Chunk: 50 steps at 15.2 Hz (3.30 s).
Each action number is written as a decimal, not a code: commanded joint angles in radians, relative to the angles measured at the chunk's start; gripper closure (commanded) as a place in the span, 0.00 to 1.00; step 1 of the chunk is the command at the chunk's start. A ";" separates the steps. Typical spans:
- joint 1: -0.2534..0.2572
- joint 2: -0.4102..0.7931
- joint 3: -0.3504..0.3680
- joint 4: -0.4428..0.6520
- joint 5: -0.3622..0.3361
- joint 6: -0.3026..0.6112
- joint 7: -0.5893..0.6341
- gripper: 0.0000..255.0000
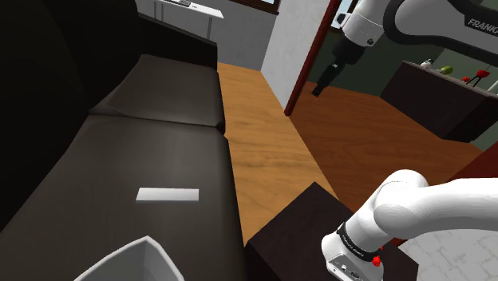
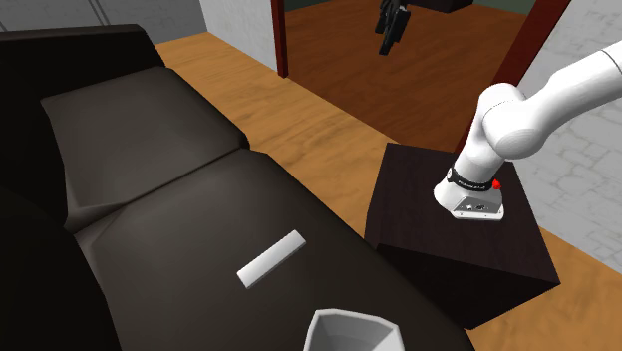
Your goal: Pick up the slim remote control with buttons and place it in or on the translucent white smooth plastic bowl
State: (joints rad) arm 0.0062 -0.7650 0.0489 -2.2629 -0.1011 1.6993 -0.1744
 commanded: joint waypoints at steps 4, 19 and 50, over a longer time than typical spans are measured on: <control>0.019 0.061 0.019 -0.026 0.016 0.072 0.007 0.00; 0.103 0.461 0.127 -0.027 0.058 0.399 0.035 0.00; 0.342 1.449 0.241 0.558 -0.117 0.648 0.116 0.00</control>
State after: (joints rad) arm 0.3422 0.6639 0.2920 -1.7193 -0.2140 2.3433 -0.0589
